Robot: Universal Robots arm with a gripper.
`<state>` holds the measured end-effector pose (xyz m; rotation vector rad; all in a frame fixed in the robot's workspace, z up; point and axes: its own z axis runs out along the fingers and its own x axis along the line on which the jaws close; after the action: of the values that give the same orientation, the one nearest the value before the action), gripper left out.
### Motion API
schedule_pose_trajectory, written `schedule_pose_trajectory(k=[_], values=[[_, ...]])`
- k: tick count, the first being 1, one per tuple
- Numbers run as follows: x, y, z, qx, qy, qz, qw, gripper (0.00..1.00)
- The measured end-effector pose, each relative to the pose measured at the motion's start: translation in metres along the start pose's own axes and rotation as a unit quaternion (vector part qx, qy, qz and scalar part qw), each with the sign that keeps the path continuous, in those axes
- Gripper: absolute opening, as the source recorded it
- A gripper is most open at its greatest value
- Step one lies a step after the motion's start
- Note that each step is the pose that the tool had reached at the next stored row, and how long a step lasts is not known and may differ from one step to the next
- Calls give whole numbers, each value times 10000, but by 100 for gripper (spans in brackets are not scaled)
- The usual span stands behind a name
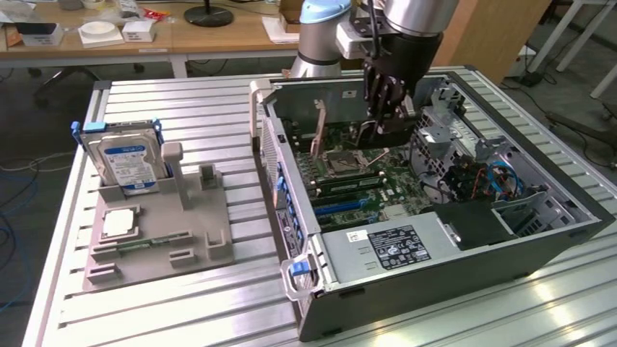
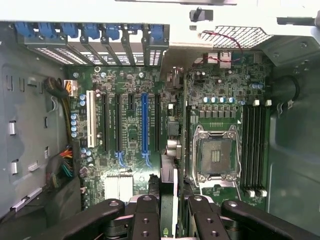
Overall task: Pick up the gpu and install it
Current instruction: 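Insert the gpu into the slot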
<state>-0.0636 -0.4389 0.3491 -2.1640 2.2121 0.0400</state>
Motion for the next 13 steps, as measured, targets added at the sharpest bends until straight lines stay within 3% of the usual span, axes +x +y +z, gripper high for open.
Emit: schedule_pose_trajectory(k=[6,13], values=[[6,73,41,0,0,0,10000,27],[54,75,90,0,-1,0,10000,27]])
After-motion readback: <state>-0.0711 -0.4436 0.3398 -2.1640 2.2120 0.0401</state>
